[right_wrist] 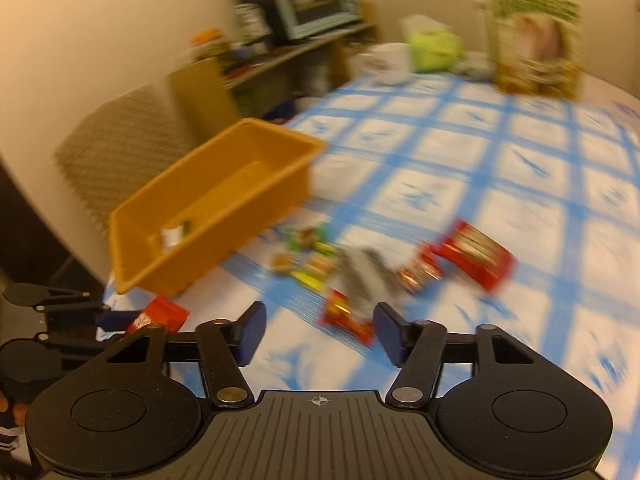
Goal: Organize snacks
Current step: 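Grasp the red packet with the left tool while the right tool grasps a wrapped sweet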
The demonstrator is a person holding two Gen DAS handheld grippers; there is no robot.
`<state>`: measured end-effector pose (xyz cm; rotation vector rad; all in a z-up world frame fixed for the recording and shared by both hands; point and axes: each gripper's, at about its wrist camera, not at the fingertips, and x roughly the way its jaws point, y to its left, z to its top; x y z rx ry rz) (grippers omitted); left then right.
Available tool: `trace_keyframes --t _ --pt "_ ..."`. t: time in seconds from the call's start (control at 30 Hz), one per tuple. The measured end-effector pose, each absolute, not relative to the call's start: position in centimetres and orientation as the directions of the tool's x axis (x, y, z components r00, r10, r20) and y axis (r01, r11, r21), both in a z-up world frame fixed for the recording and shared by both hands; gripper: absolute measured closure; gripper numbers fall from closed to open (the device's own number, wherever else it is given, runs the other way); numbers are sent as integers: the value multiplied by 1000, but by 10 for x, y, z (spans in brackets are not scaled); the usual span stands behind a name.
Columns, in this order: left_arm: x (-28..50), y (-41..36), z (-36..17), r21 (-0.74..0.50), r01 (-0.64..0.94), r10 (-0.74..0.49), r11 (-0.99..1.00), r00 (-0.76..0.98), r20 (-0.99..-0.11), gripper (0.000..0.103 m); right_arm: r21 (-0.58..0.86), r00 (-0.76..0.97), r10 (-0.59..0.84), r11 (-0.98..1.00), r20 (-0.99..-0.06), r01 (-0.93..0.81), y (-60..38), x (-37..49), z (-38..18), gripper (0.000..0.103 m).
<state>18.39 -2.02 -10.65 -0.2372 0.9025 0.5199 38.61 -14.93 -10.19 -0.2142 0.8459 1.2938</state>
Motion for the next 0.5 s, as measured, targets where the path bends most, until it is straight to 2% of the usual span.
trace_keyframes --t 0.5 --pt "109 16 -100 -12 -707 436 707 449 -780 80 148 -31 711 103 -702 -984 -43 378 -146 52"
